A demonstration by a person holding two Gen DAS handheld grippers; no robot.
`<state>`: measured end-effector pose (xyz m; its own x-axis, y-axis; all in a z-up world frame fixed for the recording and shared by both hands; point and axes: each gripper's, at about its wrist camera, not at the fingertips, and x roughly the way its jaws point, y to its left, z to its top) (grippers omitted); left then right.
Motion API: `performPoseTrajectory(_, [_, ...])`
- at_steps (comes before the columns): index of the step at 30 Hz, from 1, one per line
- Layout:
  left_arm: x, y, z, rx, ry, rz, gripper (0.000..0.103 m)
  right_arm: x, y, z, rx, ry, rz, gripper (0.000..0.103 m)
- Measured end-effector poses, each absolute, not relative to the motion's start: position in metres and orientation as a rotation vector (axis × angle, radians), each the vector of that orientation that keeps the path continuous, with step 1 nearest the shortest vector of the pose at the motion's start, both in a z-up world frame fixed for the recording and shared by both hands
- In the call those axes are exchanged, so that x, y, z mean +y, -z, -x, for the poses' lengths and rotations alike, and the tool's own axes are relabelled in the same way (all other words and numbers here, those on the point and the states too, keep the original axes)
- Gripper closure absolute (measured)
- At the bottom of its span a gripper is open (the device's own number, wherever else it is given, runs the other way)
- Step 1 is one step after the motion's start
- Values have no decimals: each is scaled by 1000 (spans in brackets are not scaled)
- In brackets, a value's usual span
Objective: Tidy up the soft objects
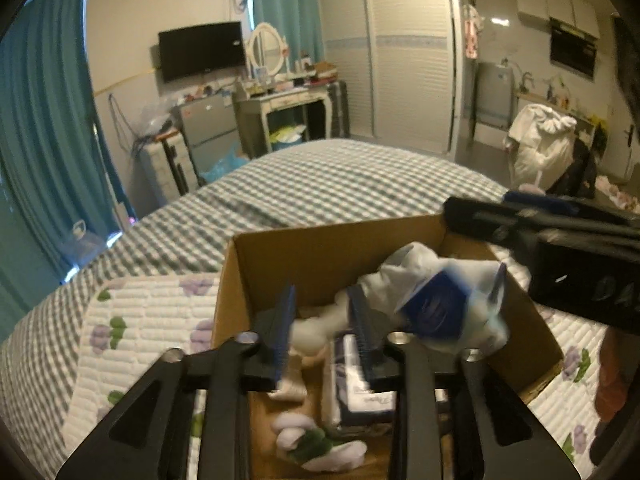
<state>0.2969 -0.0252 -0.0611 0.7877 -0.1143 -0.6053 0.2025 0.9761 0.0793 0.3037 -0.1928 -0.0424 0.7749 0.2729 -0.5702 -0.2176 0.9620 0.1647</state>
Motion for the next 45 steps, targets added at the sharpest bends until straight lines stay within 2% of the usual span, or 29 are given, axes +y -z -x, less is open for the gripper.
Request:
performPoseTrajectory(1, [-24, 59, -296, 638, 162, -143, 42, -195, 37, -300, 624, -260, -95, 32])
performPoseTrajectory(2, [-23, 53, -292, 617, 145, -143, 36, -198, 33, -296, 615, -257, -98, 32])
performPoseTrajectory(6, [-17, 12, -264, 544, 130, -139, 36, -206, -5, -269, 575, -231, -85, 32])
performPoseTrajectory(12, [0, -79, -195, 393, 102, -117, 35, -221, -88, -204, 461, -189, -57, 31])
performPoseTrajectory(13, [3, -92, -183, 371, 100, -111, 29, -222, -98, -195, 446, -187, -55, 30])
performPoseTrajectory(14, [6, -109, -164, 340, 95, -100, 18, -225, -113, -178, 419, -184, -49, 27])
performPoseTrajectory(17, [13, -141, -122, 256, 94, -67, 5, -232, -147, -134, 359, -166, -40, 22])
performPoseTrajectory(19, [17, -159, -92, 214, 91, -48, 0, -236, -161, -107, 334, -168, -39, 15])
performPoseTrajectory(22, [22, -172, -54, 166, 85, -31, 0, -241, -175, -68, 280, -175, -44, 1])
performPoseTrajectory(26, [21, -169, -26, 146, 55, -51, 0, -246, -175, -26, 239, -180, -51, 0])
performPoseTrajectory(31, [15, -138, -14, 148, 47, -26, 0, -246, -151, -3, 223, -208, -76, 0])
performPoseTrajectory(45, [12, -17, -70, 327, -7, -5, 0, -233, 3, -64, 375, -177, -4, 0])
